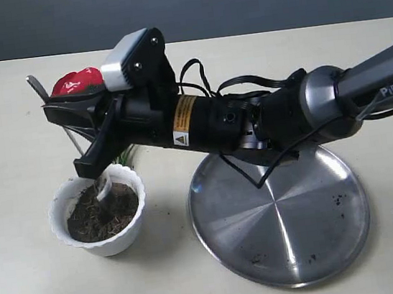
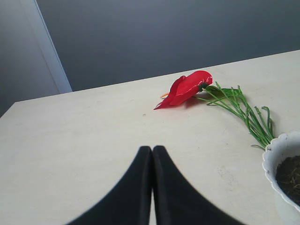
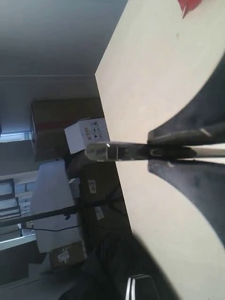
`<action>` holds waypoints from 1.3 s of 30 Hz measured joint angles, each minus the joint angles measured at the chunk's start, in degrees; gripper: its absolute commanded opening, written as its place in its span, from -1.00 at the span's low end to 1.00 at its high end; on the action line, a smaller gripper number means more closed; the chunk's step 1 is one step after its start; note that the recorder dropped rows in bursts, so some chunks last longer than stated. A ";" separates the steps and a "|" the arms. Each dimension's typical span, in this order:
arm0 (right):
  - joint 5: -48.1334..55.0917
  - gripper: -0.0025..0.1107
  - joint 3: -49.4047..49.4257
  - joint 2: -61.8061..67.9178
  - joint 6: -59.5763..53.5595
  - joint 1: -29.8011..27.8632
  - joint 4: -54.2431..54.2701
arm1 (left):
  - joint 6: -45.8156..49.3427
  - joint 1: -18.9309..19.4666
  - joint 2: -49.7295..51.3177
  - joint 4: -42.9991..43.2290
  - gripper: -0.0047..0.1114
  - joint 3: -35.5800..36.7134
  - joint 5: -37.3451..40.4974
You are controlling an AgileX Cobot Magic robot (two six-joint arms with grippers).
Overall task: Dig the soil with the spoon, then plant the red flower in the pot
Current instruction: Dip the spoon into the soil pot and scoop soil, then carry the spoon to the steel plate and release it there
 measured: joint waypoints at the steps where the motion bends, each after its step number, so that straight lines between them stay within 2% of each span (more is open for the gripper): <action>1: -0.55 -0.97 0.00 0.00 0.00 0.00 0.00 | 0.00 0.00 0.00 0.00 -0.91 0.00 0.00; 6: -0.04 -0.97 0.00 -2.13 -0.73 0.00 0.54 | 0.00 0.00 0.00 -0.11 -0.91 0.00 0.00; 10: 5.99 -0.97 0.00 -7.94 -2.30 0.00 2.37 | 0.00 0.00 0.00 -0.11 -0.91 0.00 0.00; 16: 26.86 -0.97 0.00 -18.30 -6.39 0.00 8.04 | 0.00 0.00 0.00 -0.11 -0.91 0.00 0.00; 20: 44.91 -0.97 -0.48 -23.25 -7.27 0.00 9.20 | 0.00 0.00 0.00 -0.11 -0.91 0.00 0.00; 26: 67.22 -0.97 -1.28 -24.24 -7.62 -1.39 10.10 | 0.00 0.00 0.00 -0.11 -0.91 0.00 0.00; 34: 77.44 -0.97 -1.31 -18.67 -7.73 -9.13 12.35 | 0.00 0.00 0.00 -0.11 -0.91 0.00 0.00; 39: 81.64 -0.97 -1.31 -14.01 -7.73 -11.15 12.63 | 0.00 0.00 0.00 -0.11 -0.91 0.00 0.00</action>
